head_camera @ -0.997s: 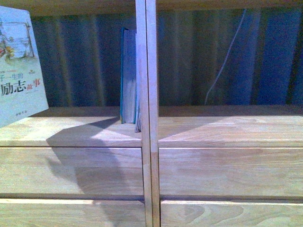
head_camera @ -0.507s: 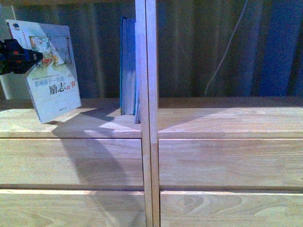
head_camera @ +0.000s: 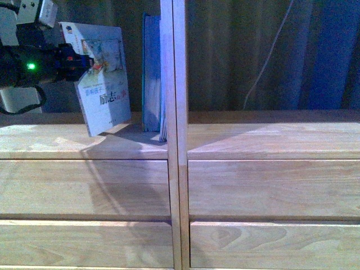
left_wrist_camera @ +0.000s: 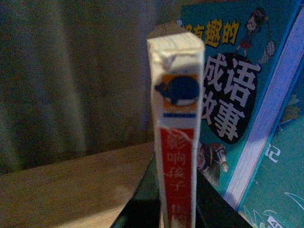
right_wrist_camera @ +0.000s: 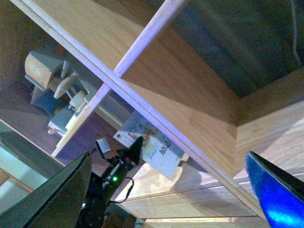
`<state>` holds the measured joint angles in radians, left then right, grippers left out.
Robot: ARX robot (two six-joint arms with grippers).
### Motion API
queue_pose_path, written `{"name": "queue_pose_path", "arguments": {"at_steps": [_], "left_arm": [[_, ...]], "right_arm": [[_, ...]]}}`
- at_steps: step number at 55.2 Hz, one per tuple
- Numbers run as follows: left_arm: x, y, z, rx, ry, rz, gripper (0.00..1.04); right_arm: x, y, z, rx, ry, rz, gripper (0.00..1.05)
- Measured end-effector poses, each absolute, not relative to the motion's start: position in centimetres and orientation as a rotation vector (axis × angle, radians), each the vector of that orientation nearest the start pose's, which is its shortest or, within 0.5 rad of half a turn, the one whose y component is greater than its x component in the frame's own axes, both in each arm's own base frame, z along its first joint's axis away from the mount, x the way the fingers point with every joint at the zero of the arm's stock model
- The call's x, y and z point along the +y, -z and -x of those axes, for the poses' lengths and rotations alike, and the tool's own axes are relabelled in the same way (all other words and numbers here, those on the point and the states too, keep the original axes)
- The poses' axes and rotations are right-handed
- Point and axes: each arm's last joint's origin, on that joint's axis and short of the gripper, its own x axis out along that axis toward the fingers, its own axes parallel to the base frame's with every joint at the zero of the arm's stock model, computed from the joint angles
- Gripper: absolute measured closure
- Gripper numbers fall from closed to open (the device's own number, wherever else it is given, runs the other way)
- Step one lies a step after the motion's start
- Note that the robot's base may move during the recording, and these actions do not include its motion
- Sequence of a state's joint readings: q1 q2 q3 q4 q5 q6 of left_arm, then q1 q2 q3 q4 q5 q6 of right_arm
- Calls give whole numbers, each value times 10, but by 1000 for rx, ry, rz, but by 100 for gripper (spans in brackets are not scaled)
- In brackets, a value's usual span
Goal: Organize books on shelf
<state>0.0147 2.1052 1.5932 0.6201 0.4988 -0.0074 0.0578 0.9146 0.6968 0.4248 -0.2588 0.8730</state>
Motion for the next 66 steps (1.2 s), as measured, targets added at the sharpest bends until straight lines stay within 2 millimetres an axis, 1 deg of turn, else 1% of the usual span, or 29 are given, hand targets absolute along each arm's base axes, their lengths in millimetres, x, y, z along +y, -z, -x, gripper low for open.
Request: {"name": "queue_pose_path", "arguments": {"at_steps": [7,16,28,36,37,38,39,45,51,55,59,63,64,66], "left_arm": [[-22,-262,-498,-82,486,-43,98],[-32,-265,-503,-93,486,-77,98],[-36,-266,-506,-99,479,-94,98],[-39,-263,-507,-92,467,-104,98],[-39,-262,-507,-90,465,-103,97],[-39,-262,-507,-90,465,-104,92],[-39,-262,-507,-90,465,-104,90],[-40,-262,-507,-95,462,-112,69],[-40,-262,-507,-98,456,-112,53],[-40,-263,-507,-103,451,-111,38],[-40,-264,-507,-109,447,-106,25],[-40,-264,-507,-114,435,-93,8],[-40,-265,-507,-115,427,-88,6],[-40,-265,-507,-120,419,-77,7]], "right_arm": [[19,-343,-200,-72,-400,-838,7],[19,-345,-199,-79,-409,-835,7],[18,-346,-199,-85,-408,-834,7],[18,-346,-199,-87,-407,-834,7],[18,-346,-199,-87,-408,-834,7],[18,-346,-199,-86,-409,-835,7],[18,-346,-199,-86,-409,-835,7],[19,-346,-199,-85,-411,-836,7],[20,-346,-199,-86,-410,-837,7],[20,-346,-199,-86,-409,-837,7],[20,-346,-199,-90,-410,-837,7],[21,-346,-199,-91,-410,-837,7],[21,-346,-199,-91,-410,-837,7],[21,-346,-199,-92,-411,-837,7]]}}
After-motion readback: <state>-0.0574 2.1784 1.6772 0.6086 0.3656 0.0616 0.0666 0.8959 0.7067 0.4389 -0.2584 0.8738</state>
